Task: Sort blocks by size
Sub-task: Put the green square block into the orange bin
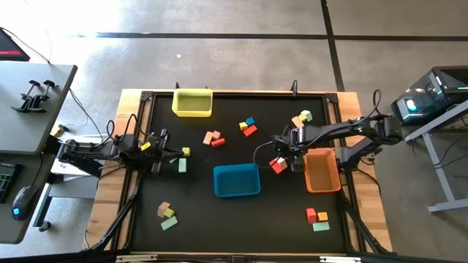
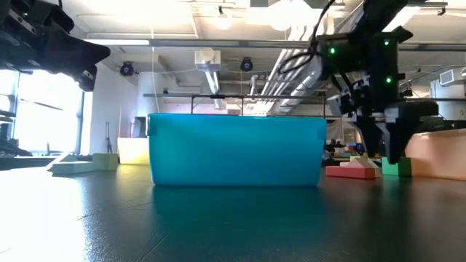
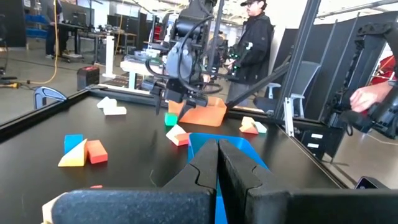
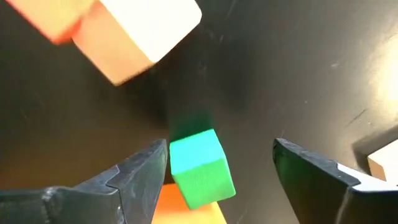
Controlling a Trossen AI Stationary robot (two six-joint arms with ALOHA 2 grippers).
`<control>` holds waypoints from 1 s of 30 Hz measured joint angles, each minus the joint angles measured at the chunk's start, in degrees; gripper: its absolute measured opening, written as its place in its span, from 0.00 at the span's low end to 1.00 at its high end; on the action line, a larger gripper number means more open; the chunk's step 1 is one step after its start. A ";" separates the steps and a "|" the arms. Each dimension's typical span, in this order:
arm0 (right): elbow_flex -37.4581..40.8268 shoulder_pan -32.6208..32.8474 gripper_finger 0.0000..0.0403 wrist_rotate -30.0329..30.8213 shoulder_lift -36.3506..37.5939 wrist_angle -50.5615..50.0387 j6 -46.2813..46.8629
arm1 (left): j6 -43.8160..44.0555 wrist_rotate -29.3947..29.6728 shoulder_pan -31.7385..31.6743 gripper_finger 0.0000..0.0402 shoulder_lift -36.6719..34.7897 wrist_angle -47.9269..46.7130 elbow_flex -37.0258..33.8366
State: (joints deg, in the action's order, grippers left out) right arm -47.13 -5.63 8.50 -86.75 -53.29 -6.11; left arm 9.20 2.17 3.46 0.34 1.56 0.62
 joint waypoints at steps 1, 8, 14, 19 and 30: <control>0.00 0.00 0.72 0.00 -0.43 -0.35 -0.39 | 0.33 0.00 0.00 0.00 0.00 0.00 0.00; -0.02 0.00 0.72 0.02 -3.98 -1.49 -3.33 | 1.26 0.00 0.00 0.00 -0.02 0.00 0.00; -0.20 0.06 0.61 -0.28 -6.66 -0.82 -3.39 | 1.27 0.00 0.00 0.00 -0.01 -0.01 0.00; -0.20 0.09 0.35 -1.08 -6.77 -0.64 -2.09 | 1.24 -0.02 0.00 0.00 -0.01 0.00 0.00; -4.38 2.48 0.32 0.34 4.63 0.13 6.57 | 1.22 0.00 0.02 0.00 0.00 -0.02 0.00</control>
State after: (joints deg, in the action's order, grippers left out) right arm -51.51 -3.15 8.84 -82.12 -53.16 0.46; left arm 10.42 2.17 3.49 0.34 1.54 0.62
